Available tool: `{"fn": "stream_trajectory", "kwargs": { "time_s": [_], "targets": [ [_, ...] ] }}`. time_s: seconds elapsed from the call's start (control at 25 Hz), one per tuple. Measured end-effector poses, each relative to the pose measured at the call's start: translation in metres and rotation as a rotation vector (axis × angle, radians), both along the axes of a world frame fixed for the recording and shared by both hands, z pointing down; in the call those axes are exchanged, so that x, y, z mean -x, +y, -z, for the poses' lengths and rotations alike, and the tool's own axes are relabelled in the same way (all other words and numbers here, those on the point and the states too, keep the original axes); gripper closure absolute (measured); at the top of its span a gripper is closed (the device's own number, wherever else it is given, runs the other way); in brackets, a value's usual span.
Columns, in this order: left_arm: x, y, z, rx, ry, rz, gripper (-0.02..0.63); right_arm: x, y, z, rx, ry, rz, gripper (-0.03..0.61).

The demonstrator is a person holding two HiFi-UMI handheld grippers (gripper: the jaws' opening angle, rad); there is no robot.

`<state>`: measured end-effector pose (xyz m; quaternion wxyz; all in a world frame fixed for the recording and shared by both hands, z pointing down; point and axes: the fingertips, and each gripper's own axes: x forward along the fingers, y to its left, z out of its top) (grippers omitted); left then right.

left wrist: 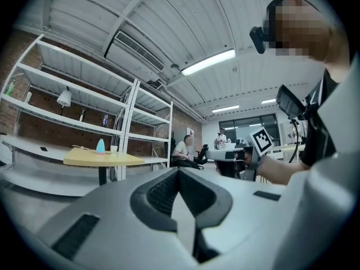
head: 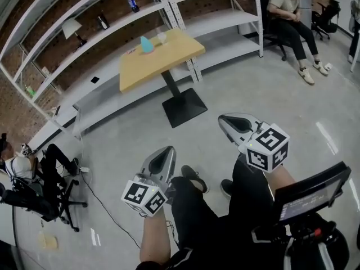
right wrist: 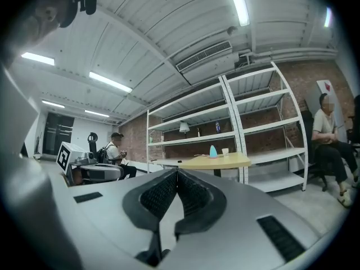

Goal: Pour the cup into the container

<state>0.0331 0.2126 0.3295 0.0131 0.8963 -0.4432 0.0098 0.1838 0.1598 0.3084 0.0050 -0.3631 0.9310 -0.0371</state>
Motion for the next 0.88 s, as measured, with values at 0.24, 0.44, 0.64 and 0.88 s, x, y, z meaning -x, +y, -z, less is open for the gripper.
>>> {"fn": "stream_trajectory", "kwargs": {
  "time_s": [0.24,0.44,0.64,0.88],
  "targets": [
    [0.054,-0.073,0.006,-0.027,0.006,0.010,0.614,0.059,-0.069,-0.001,-0.009,0.008,0.024,0.578],
    [0.083,-0.136,0.011,-0.040,-0.004,0.001,0.614,0.083,-0.131,0.000,-0.008,0.003,0.005,0.578],
    [0.114,-0.210,0.010,-0.029,0.018,-0.001,0.614,0.107,-0.198,-0.002,-0.002,-0.005,-0.014,0.578],
    [0.126,-0.296,0.014,-0.018,0.003,-0.030,0.614,0.117,-0.288,-0.006,0.016,-0.037,-0.050,0.578]
  ]
}}
